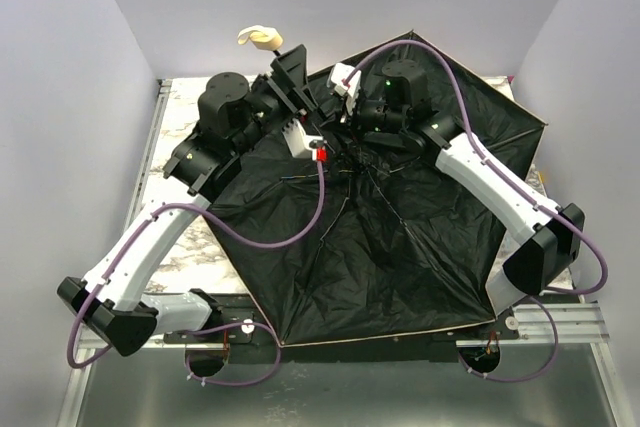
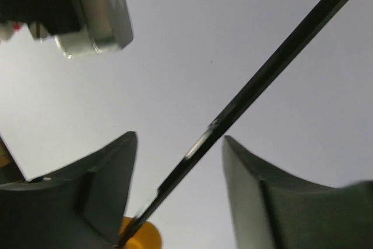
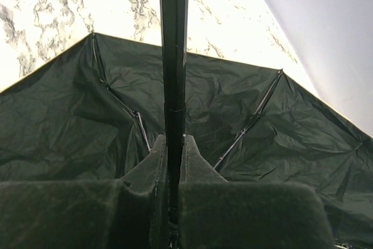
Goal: Open the umbrella
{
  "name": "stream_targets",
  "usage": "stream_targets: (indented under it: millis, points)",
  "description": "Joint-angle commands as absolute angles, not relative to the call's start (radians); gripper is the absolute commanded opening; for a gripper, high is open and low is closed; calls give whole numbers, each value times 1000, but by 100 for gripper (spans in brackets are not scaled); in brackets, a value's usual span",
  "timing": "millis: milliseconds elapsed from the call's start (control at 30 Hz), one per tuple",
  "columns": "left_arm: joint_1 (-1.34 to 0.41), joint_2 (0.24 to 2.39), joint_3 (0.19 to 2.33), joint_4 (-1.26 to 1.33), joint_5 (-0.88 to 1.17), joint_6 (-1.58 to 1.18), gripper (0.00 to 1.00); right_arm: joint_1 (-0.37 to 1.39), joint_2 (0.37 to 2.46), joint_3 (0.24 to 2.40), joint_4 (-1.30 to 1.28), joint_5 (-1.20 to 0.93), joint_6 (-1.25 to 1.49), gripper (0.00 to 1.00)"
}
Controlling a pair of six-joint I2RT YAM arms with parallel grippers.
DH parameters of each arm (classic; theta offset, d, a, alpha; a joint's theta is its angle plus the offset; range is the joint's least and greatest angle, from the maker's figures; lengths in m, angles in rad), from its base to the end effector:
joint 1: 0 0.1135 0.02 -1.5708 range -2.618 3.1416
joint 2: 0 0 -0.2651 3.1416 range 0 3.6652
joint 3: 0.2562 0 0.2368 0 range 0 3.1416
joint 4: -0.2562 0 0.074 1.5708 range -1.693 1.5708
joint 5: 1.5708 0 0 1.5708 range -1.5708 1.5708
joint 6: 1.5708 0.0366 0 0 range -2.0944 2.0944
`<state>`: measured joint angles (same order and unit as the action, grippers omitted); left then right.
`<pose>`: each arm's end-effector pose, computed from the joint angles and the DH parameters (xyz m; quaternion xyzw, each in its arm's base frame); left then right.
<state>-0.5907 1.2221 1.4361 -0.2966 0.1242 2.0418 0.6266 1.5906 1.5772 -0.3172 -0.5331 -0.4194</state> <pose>0.2055 -0.1433 0.4608 0.7212 0.1442 0.4144 0.5360 0.2766 0.2232 0.4012 -0.5247 0.6037 0.2712 0.5354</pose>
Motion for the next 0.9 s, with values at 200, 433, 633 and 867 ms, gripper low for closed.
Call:
stream_targets:
  millis: [200, 433, 633, 867]
  points:
    - [-559, 1267, 1508, -238, 47, 2133, 0, 627, 1575, 1610, -370, -483, -433, 5]
    - [-558, 1329, 1513, -152, -75, 2078, 0, 627, 1556, 1703, -243, -410, -225, 64]
    - [-560, 1385, 1556, -115, -165, 2039, 0, 627, 1514, 1789, -66, -487, -71, 79]
    - [-554, 1514, 1782, -215, -311, 1907, 0, 627, 1479, 1787, 75, -663, 79, 78]
